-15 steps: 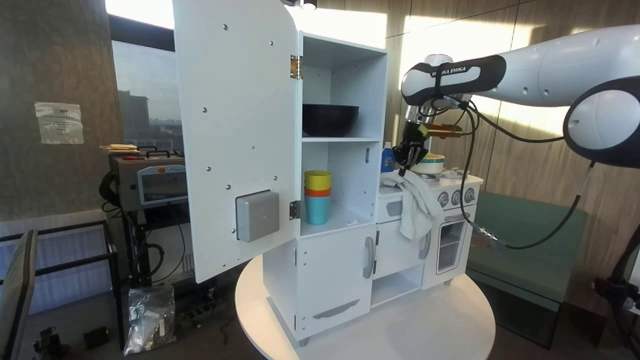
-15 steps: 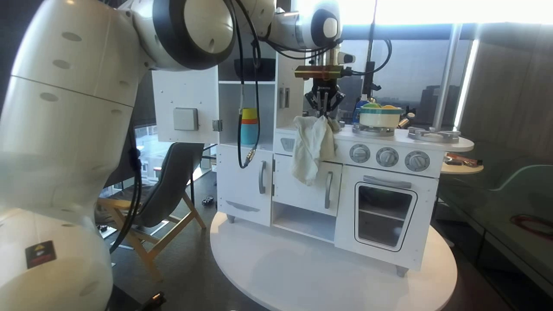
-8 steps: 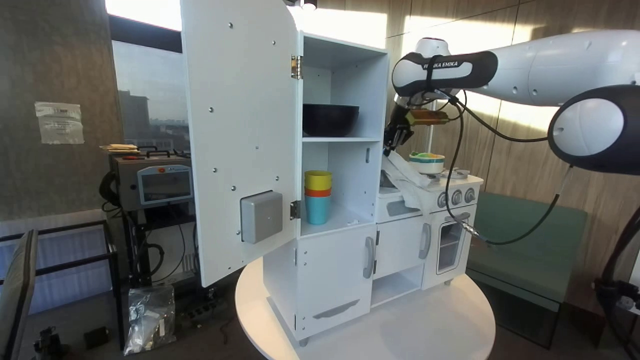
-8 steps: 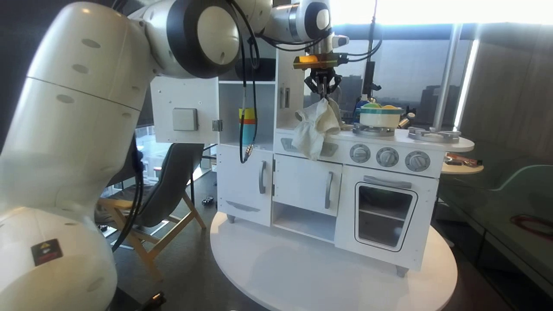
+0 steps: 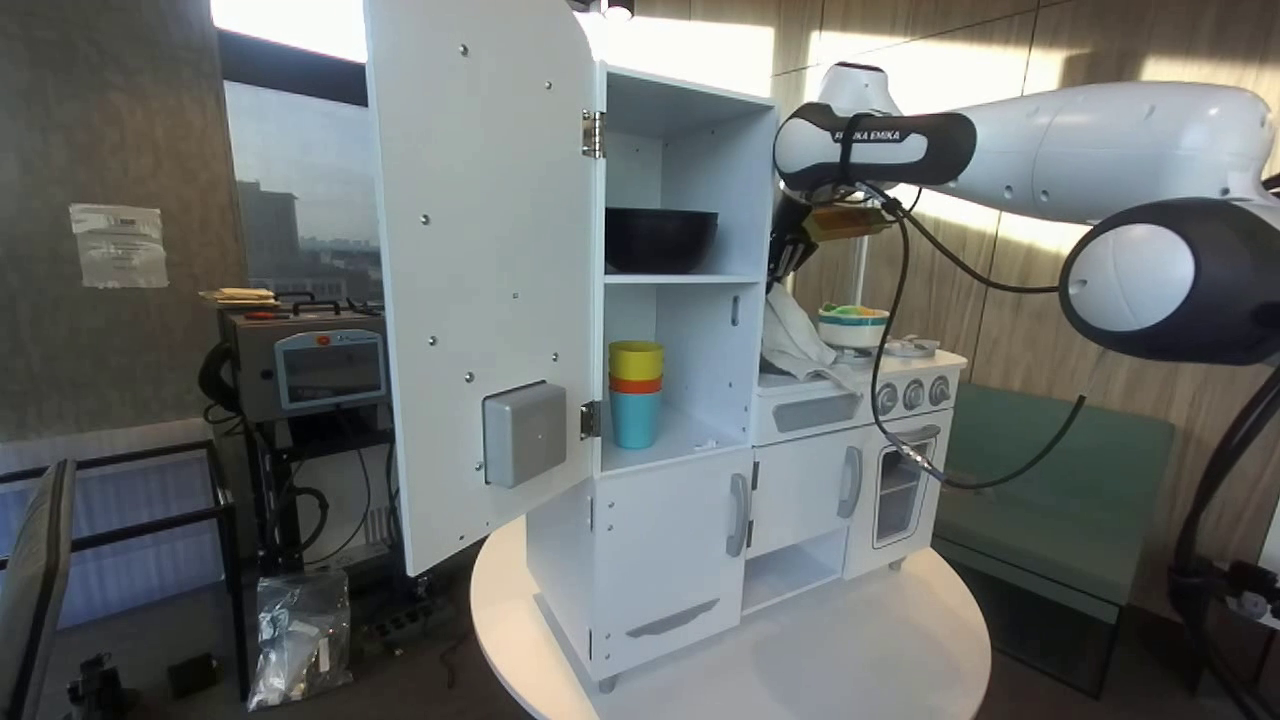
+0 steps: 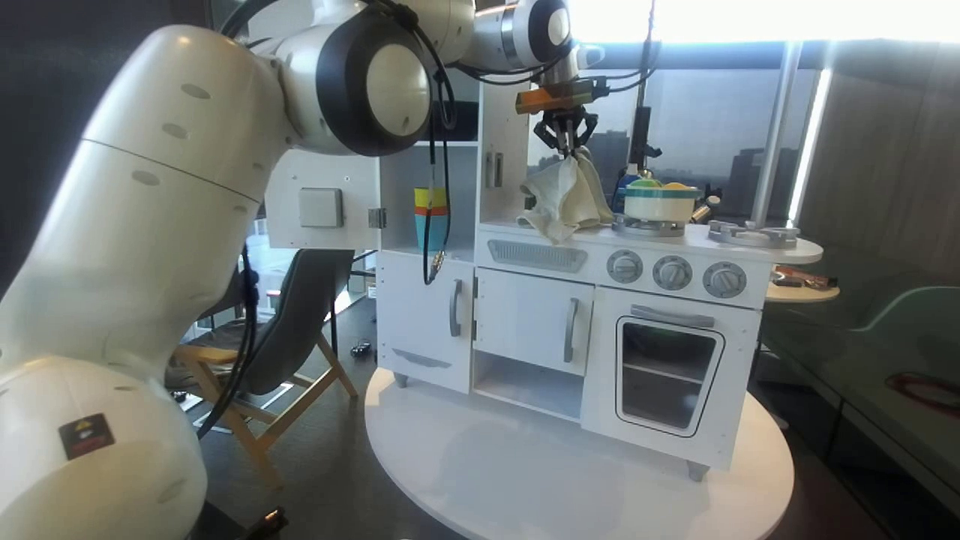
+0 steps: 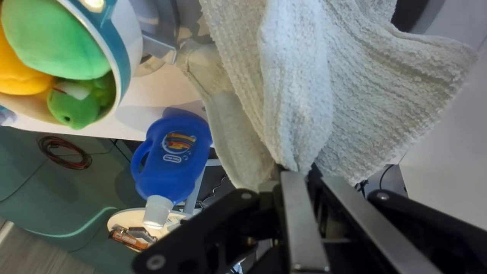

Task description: Use the towel to wipe the sink

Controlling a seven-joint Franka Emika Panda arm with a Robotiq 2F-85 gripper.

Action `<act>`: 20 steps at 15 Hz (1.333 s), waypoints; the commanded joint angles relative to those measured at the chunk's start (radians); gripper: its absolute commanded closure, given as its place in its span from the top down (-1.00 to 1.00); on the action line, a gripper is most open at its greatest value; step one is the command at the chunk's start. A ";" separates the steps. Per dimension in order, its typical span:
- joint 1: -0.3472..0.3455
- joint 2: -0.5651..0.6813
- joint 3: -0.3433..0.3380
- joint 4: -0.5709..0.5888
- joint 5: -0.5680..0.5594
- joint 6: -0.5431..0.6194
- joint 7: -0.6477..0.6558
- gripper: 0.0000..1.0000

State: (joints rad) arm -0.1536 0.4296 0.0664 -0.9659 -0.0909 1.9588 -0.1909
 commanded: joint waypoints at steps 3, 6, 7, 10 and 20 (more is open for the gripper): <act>-0.023 -0.012 -0.018 -0.025 -0.008 -0.047 -0.008 -0.76; -0.038 -0.030 -0.012 -0.082 0.018 -0.098 -0.013 -0.76; -0.040 -0.030 -0.013 -0.103 0.013 -0.100 -0.017 -0.76; -0.053 -0.026 0.002 -0.173 0.037 -0.089 -0.055 -0.75; -0.059 -0.020 0.007 -0.272 0.082 -0.128 -0.116 -0.76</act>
State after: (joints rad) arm -0.1971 0.4334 0.0581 -1.1980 -0.0475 1.8583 -0.2688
